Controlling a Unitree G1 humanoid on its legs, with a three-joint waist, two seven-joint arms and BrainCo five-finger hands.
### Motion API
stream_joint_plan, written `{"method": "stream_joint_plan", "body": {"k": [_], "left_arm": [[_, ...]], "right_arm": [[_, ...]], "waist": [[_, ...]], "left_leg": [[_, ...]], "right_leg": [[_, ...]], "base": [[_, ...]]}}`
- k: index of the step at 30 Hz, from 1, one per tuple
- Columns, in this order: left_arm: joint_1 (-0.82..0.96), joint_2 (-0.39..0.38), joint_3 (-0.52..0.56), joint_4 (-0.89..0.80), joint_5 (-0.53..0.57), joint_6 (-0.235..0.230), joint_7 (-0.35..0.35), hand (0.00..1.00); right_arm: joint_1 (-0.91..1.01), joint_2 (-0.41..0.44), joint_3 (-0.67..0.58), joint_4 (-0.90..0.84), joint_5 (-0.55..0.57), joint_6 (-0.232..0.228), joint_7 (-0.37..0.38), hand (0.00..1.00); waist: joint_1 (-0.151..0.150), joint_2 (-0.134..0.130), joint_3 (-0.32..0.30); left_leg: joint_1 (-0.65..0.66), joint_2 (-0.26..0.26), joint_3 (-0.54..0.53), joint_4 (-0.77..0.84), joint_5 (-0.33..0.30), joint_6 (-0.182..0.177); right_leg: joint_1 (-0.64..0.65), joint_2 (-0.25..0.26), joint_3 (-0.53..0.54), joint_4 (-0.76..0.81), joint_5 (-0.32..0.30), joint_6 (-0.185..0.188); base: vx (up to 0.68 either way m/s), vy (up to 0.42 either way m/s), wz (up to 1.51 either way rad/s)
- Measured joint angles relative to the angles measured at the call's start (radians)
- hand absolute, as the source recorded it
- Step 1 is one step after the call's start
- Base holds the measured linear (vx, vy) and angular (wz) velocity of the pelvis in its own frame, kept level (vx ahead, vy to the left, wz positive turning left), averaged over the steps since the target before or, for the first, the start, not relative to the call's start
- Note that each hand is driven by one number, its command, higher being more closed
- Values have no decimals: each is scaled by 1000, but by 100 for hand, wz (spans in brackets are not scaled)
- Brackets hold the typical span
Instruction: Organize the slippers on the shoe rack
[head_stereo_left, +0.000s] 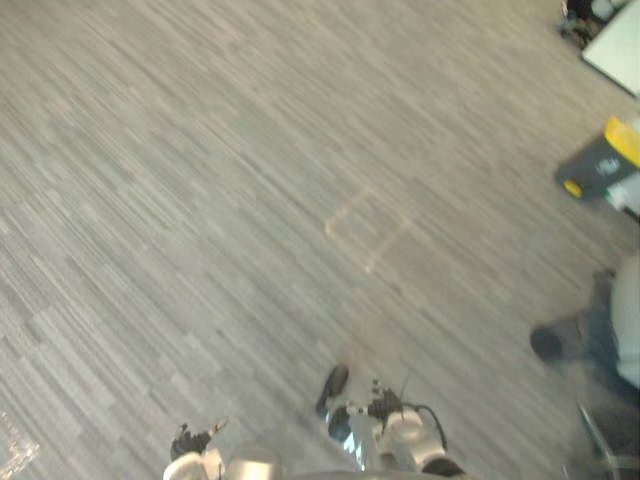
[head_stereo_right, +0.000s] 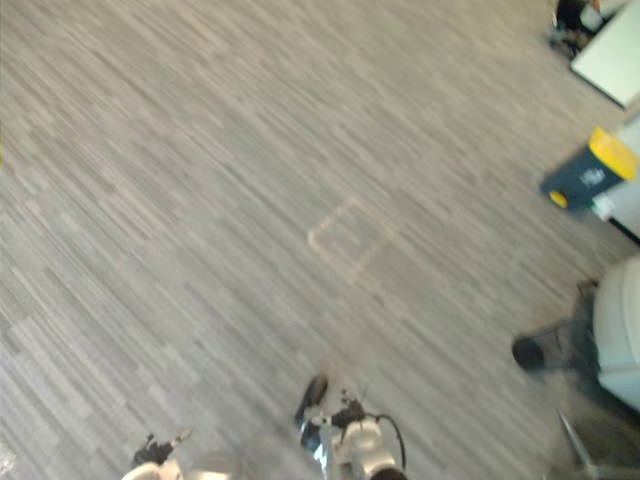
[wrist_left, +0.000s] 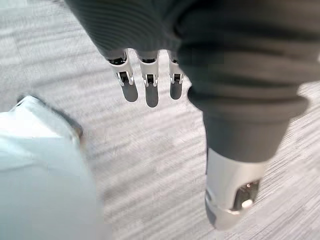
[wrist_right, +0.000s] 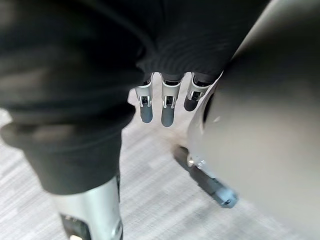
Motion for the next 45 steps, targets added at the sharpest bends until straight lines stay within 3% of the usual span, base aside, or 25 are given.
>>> {"method": "stream_joint_plan", "body": {"k": [1, 4, 8, 9, 10, 11, 12, 15, 17, 18, 21, 25, 27, 29, 30, 31, 32, 33, 34, 35, 37, 40, 42, 44, 45], "left_arm": [[9, -18, 7, -3, 6, 1, 0, 0], [-25, 7, 11, -15, 16, 1, -1, 0], [-25, 23, -2, -45, 16, -6, -1, 0], [-24, 21, -8, -43, 14, -6, 0, 0], [-24, 18, -7, -41, 12, -5, -1, 0], [-30, 27, -10, -39, 8, -5, -1, 0], [-30, 35, -7, -44, 5, -10, 1, 0], [-24, 49, -9, -40, 6, -7, 1, 0], [-24, 59, -32, -37, 7, -4, 1, 0], [-22, 71, -58, -19, 7, -1, 1, 0], [-24, 82, -81, -19, 7, 1, 1, 0], [-60, 75, -90, -20, 12, -5, -5, 0], [-68, 77, -90, -17, 28, -5, -6, 0], [-57, 76, -94, -11, 46, -5, -21, 0], [-44, 88, -94, -10, 56, -4, -21, 0], [-52, 95, -93, 2, 69, -6, -20, 0], [-46, 93, -104, 3, 87, -4, -24, 0], [-45, 87, -99, 3, 89, -4, -23, 0], [-37, 65, -90, -2, 99, -1, -24, 0], [-18, 41, -85, 0, 105, 4, -26, 0], [-27, 46, -88, 0, 107, 3, -30, 0], [-39, 59, -98, -3, 107, -3, -41, 0], [-38, 61, -102, -4, 107, -4, -41, 0], [-29, 60, -107, -3, 103, -4, -40, 0], [-20, 50, -107, -5, 103, -4, -40, 0]], "right_arm": [[4, 1, 7, -9, 1, -1, 0, 0], [0, 2, 10, 3, 7, 10, -4, 0], [-17, 0, 47, 35, 12, 9, -10, 0], [-24, -3, 53, 35, 11, 7, -11, 0], [-32, -4, 59, 39, 10, 6, -13, 0], [-36, -15, 94, 39, 9, 5, -6, 0], [-38, -17, 95, 34, 9, 2, -9, 0], [-58, -15, 77, 19, 2, -14, -21, 0], [-57, -15, 74, -4, -1, -15, -19, 0], [-54, -14, 67, -1, -1, -8, -12, 0], [-28, -12, 37, 0, -1, -1, 2, 0], [-55, -12, 39, 0, -2, -2, 8, 0], [-61, -13, 47, 10, -8, -5, 10, 0], [-54, -14, 59, 20, -35, -1, 8, 0], [-46, -14, 68, 26, -37, -2, 8, 0], [-20, -22, 66, 30, -39, -9, 6, 0], [-13, -20, 34, 30, -39, -1, 3, 0], [-7, -18, 23, 30, -39, -1, 3, 0], [0, -12, 16, 27, -39, -1, 4, 0], [6, -1, 17, 13, -37, 1, 5, 0], [7, 0, 16, 10, -35, 3, 3, 0], [-6, 0, 20, 50, -31, 17, 1, 0], [-19, -1, 21, 74, -27, 17, 0, 0], [-27, -4, 26, 81, -27, 16, -2, 0], [-31, -8, 27, 81, -27, 15, -3, 0]], "waist": [[7, 17, 2], [25, -9, 26], [57, -69, 61], [64, -61, 68], [75, -57, 79], [97, -72, 100], [106, -96, 97], [110, -93, 98], [113, -90, 100], [108, -80, 106], [87, -83, 104], [52, -73, 107], [52, -64, 115], [51, -75, 106], [50, -97, 92], [37, -109, 73], [32, -69, 41], [25, -65, 34], [25, -35, 29], [26, -13, 20], [36, -3, 27], [51, -20, 45], [54, -33, 57], [61, -33, 65], [66, -32, 68]], "left_leg": [[-68, 35, 28, 164, 91, 14], [-258, 68, 116, 341, -13, 37], [-422, -15, 104, 38, -29, 37], [-460, -62, 17, -187, 44, 26], [-449, -81, -36, -283, 191, -15], [-417, -101, 1, -294, 192, -9], [-402, -125, 8, -298, 177, 5], [-383, -127, 45, -180, 70, 71], [-342, -116, 81, -160, -3, 91], [-275, -110, 103, -164, -41, 100], [-129, -100, 140, -245, -67, 111], [-31, -51, 193, -346, -62, 78], [30, -30, 216, -375, -67, 67], [115, -38, 211, -385, -98, 7], [139, -53, 204, -389, -113, -17], [171, -53, 184, -387, -132, -38], [153, 1, 155, -318, -122, -65], [122, 25, 138, -229, -101, -68], [69, 69, 115, -62, -34, -41], [3, 104, 102, 125, 110, 12], [-106, 127, 101, 317, 74, 22], [-225, 70, 122, 318, -19, 33], [-283, -22, 70, 137, -47, 35], [-327, -147, -96, -129, -15, 9], [-319, -187, -201, -254, 63, -35]], "right_leg": [[39, 24, 27, -22, -19, -6], [184, 23, 108, -115, -49, 1], [312, -58, 173, -159, -106, 69], [321, -82, 192, -146, -154, 102], [335, -93, 210, -126, -183, 130], [354, -115, 215, -114, -189, 150], [362, -134, 203, -97, -191, 148], [375, -142, 183, 30, -210, 179], [266, -189, 184, 314, -213, 202], [190, -226, 163, 567, -149, 190], [119, -279, 35, 796, -164, 129], [-37, -227, -107, 465, -209, 88], [-61, -146, -100, 123, -123, 109], [-50, -89, -86, -66, 55, 43], [-54, -94, -85, -55, 94, 19], [-55, -87, -83, 0, 83, -62], [-56, -60, -131, 45, -4, -15], [-46, -32, -131, 45, -23, -42], [-5, 18, -119, 24, -34, -66], [38, 74, -77, -2, -49, -88], [90, 100, -18, -25, -77, -100], [250, 87, 108, -101, -91, -64], [316, 53, 180, -115, -112, -30], [326, 10, 257, -84, -155, 9], [327, 0, 292, -46, -185, 36]], "base": [[719, -53, -67], [598, 3, -49], [461, 186, -36], [402, 342, -39], [400, 341, -49], [520, 332, -31], [473, 199, -18], [421, 124, -19], [316, 157, -47], [318, 147, -42], [399, 55, -24], [377, -18, -46], [352, -40, -35], [587, -104, -23], [624, -190, 23], [540, -138, 35], [538, -142, 26], [496, -128, -25], [483, -112, -72], [553, -58, -104], [454, 38, -91], [526, 94, -83], [402, 246, -76], [333, 321, -105], [235, 283, -111]]}}
